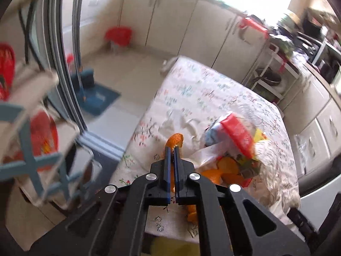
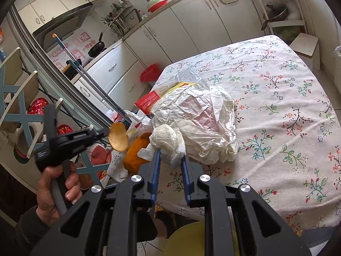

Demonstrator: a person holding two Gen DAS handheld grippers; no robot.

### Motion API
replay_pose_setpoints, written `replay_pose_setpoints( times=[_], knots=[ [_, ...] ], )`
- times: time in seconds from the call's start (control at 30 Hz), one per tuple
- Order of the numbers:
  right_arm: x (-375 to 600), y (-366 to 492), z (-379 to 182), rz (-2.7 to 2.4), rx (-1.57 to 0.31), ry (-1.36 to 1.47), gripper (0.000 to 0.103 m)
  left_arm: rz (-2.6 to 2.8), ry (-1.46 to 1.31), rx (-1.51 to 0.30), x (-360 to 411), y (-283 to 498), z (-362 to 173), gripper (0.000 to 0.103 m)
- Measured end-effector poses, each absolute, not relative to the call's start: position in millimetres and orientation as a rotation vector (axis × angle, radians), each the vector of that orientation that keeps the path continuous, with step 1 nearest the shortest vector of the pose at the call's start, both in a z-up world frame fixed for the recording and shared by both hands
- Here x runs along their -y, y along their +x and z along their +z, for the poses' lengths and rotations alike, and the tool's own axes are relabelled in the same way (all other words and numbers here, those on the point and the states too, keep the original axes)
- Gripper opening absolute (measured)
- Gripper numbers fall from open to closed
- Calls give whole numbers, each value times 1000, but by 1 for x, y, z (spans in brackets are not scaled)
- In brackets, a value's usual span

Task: Collect trash
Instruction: 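Carry both items over the yellow basin and open both tools to drop them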

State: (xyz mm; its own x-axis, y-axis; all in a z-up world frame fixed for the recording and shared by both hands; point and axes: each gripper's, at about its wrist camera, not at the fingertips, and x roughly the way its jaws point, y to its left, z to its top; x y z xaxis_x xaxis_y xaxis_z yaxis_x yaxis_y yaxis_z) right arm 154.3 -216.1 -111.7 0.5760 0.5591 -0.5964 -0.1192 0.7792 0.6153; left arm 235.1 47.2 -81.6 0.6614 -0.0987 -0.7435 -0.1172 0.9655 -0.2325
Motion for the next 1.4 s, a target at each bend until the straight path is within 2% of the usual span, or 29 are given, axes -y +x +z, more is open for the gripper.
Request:
replay_pose_setpoints(
  times=[0.23,0.53,0.83,1.0,1.07,1.13,1.2,1.27,1.4],
  knots=[
    [217,142,-100,449,-854,543,20,-42,-203,-785,-35,191,-39,2],
    [213,95,-96,484,-872,514,21,-145,-193,-794,-19,120,-29,2],
    [210,38,-116,458,-1006,489,21,-268,-145,-922,22,61,-75,2],
    [198,17,-144,423,-1160,419,22,-313,-133,-1027,37,42,-113,2],
    [189,12,-161,422,-1250,367,38,-337,-114,-1102,45,39,-134,2],
    [184,9,-169,413,-1289,329,47,-334,-115,-1141,47,37,-146,2],
    [184,8,-169,400,-1293,311,49,-336,-121,-1188,46,35,-157,3],
    [185,8,-167,392,-1282,320,53,-326,-118,-1183,43,32,-157,5],
    [192,3,-161,379,-1239,336,54,-305,-123,-1143,35,28,-147,10]
  ],
)
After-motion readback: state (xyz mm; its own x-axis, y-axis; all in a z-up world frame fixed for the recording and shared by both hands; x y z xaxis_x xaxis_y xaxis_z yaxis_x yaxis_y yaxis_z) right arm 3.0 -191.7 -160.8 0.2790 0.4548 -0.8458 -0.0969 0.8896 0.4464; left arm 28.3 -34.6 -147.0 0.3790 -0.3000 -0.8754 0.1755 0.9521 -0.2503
